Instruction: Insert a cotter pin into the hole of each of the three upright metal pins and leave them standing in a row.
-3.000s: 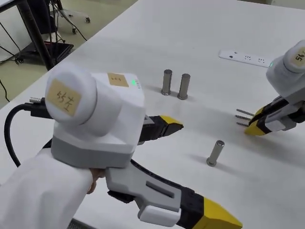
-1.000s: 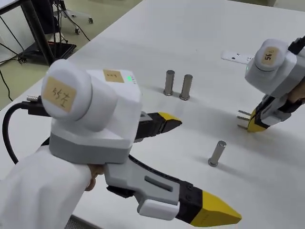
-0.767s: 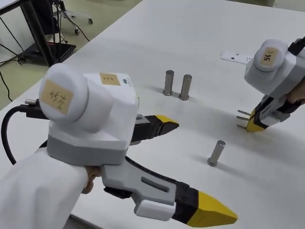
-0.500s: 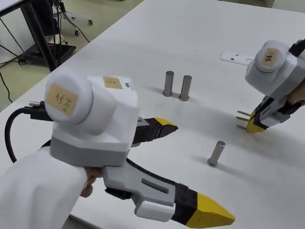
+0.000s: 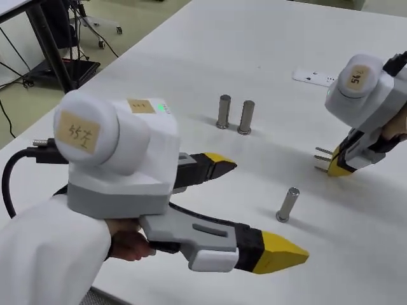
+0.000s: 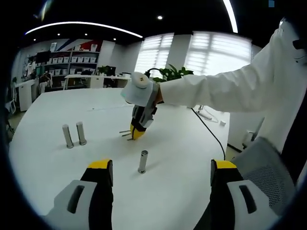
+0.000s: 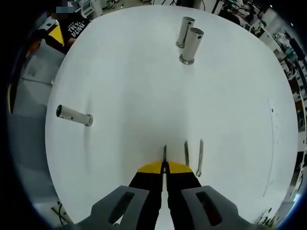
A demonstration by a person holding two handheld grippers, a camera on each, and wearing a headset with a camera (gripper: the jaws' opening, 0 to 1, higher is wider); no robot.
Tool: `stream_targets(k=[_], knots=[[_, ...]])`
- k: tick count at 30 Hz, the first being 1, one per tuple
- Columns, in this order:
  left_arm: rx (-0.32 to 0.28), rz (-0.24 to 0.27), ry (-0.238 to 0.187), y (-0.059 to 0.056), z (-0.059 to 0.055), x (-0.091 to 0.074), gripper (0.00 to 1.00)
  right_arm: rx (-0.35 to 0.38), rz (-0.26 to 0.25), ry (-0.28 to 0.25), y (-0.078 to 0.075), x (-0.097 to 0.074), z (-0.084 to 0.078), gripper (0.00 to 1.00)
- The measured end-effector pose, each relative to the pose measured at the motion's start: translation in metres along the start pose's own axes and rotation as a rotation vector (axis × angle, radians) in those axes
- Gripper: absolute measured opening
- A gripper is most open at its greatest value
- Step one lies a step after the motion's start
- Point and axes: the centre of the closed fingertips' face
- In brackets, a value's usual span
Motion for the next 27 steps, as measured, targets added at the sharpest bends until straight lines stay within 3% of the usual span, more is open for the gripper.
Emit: stream_targets(k=[2,7,12,16,19,24,27], knots=[[0.026,0.026,0.003,0.003,0.0,0.001,0.78,0.001,0.0,-0.001,0.0,0.0,0.0,0.0],[0.027,0.013,0.008,0.001,-0.001,0.004,0.74,0.001,-0.002,-0.001,0.0,0.0,0.0,0.0],[-0.029,0.021,-0.038,0.003,0.011,0.006,0.81,0.008,-0.004,-0.008,0.0,0.0,-0.001,0.0],[-0.048,0.038,-0.049,0.007,0.016,0.005,0.73,0.016,-0.001,-0.017,-0.002,0.0,-0.001,0.0],[-0.033,0.058,-0.033,0.012,0.016,0.004,0.67,0.019,0.001,-0.022,-0.002,0.0,-0.001,0.0],[-0.037,0.063,-0.035,0.013,0.019,0.003,0.66,0.019,-0.001,-0.023,-0.004,0.0,-0.002,0.0],[-0.02,0.066,0.024,0.012,0.011,0.003,0.59,0.018,-0.002,-0.022,-0.004,0.0,-0.002,0.0]])
Point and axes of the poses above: the centre of the closed fingertips' face, and the gripper's own axes: x roughly forward along the fingers, y roughly to its left, z roughly out of its top, and after that the axes turned 1 degree about -y, right-handed
